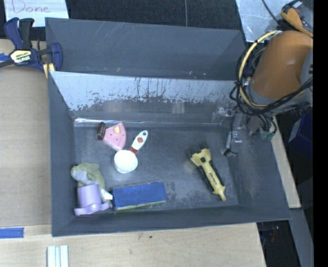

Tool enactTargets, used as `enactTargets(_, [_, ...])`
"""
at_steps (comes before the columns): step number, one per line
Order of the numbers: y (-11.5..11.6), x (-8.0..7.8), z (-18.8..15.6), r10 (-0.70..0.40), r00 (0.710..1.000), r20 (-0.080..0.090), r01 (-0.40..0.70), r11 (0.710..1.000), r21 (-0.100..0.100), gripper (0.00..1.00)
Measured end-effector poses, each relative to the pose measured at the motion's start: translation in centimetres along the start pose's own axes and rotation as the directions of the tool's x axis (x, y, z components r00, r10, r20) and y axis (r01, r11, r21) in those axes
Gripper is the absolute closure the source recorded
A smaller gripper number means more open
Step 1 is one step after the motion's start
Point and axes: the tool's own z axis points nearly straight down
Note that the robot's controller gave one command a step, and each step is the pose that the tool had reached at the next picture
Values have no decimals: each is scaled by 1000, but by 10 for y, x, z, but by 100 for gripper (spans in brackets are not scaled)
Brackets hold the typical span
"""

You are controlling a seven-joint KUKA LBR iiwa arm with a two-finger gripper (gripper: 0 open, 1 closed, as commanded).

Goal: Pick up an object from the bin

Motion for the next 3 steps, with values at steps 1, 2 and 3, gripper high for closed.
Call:
enactTargets(1, [0,-2,-5,-4,1000,8,4,1000,1,0])
enactTargets(2, [6,32,74,194,981,10,-194,981,2,0])
enactTargets(3, [11,26,28,278,961,12,-278,961,-1,0])
